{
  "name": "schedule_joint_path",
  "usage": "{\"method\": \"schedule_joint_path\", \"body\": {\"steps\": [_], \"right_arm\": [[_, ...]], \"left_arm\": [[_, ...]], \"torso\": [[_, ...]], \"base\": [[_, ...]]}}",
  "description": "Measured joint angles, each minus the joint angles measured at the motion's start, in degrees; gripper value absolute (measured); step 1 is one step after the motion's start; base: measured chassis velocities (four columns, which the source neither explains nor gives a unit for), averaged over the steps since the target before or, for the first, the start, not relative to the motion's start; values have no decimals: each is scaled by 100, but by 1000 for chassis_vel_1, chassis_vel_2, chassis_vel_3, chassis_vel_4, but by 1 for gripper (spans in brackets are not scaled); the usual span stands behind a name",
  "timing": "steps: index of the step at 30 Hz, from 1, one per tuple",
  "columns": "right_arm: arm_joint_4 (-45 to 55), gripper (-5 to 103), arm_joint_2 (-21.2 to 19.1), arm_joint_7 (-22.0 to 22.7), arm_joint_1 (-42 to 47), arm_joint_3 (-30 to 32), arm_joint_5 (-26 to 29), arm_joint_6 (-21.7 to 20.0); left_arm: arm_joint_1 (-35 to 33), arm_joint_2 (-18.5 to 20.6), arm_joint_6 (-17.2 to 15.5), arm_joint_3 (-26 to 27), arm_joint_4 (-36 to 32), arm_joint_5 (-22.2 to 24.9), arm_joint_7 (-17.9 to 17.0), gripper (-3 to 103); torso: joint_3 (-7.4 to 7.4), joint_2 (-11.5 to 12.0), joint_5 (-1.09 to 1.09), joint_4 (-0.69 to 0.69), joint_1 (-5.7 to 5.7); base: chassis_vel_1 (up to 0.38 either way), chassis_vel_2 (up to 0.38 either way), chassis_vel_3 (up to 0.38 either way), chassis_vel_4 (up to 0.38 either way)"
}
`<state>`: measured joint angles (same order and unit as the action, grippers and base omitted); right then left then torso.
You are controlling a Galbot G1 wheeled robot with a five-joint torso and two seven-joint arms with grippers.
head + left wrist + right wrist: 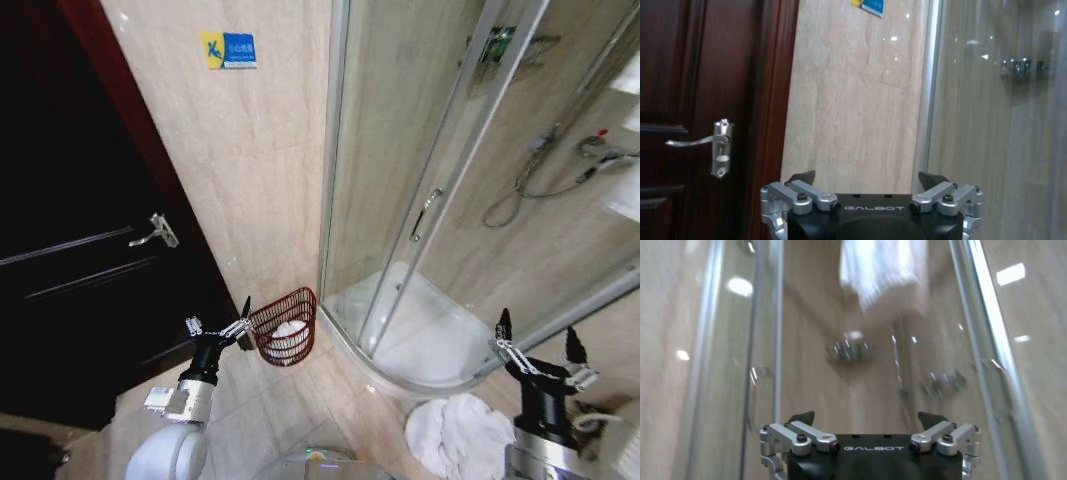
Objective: Discard the used towel into the hamper.
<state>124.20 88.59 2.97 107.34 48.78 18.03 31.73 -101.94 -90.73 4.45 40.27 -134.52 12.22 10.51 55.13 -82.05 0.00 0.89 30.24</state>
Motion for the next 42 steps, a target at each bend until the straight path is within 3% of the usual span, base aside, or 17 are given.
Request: {"method": "schedule_joint_path", "body": {"steps": [9,15,20,22,26,35,42], "right_arm": [[-2052,100,-121,-124,-261,-271,-287,522],[-2457,100,-136,-154,-218,-276,-325,690],[-1966,100,-114,-157,-44,-230,-276,644],[-1197,100,-106,-92,125,-160,-68,391],[-616,100,-92,-27,237,-85,128,164],[445,100,-100,59,385,138,415,-278],[1190,100,-233,188,375,522,720,-947]], "left_arm": [[4,0,0,-1,0,0,0,100],[4,0,0,-1,0,0,0,100],[2,0,0,-1,0,0,0,100],[2,0,0,0,0,1,0,100],[3,0,0,-1,0,1,0,100],[3,0,0,-1,0,0,0,100],[3,0,0,-1,0,0,0,100]], "torso": [[5,6,0,1,13],[5,7,0,1,13],[3,5,-1,2,7],[2,4,-4,0,5],[3,5,-1,0,7],[3,5,0,1,8],[3,4,-1,2,7]], "base": [[11,-28,-25,24],[-60,16,29,-55],[-17,-54,-60,-28],[-38,-63,-84,-43],[-62,-78,-79,-83],[-105,-105,-90,-121],[-129,-120,-133,-116]]}}
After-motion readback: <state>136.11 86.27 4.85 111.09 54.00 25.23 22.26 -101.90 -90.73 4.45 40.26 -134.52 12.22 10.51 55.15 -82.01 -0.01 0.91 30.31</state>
